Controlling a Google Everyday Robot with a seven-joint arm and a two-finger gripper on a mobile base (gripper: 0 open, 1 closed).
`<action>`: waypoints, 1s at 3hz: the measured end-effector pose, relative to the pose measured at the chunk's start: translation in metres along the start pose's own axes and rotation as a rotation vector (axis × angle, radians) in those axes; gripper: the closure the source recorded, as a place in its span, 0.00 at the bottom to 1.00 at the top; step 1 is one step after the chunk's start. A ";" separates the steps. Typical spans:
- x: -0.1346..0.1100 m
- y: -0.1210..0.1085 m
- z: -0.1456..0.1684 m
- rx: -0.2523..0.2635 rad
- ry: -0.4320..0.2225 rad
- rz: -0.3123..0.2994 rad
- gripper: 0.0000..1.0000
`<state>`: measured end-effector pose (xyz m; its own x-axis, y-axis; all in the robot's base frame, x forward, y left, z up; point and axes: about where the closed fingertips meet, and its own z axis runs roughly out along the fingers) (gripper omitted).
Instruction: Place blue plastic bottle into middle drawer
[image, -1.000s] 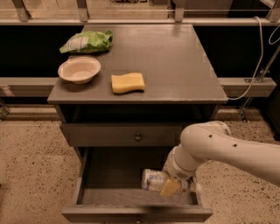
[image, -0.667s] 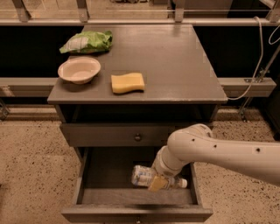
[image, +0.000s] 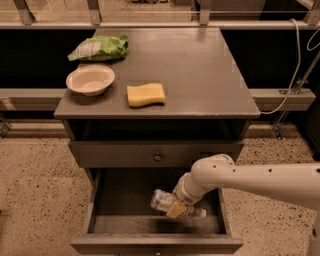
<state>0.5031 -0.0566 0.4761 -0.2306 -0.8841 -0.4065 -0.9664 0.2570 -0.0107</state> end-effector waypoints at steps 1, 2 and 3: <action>0.007 -0.008 0.032 -0.005 -0.035 0.013 0.84; 0.006 -0.012 0.057 -0.019 -0.062 -0.004 0.59; 0.007 -0.015 0.071 -0.040 -0.086 -0.004 0.37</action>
Offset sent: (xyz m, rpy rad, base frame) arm 0.0269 0.0234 -0.0768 0.0920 -0.0087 0.0447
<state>0.5238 -0.0389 0.4080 -0.2182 -0.8479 -0.4833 -0.9713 0.2367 0.0232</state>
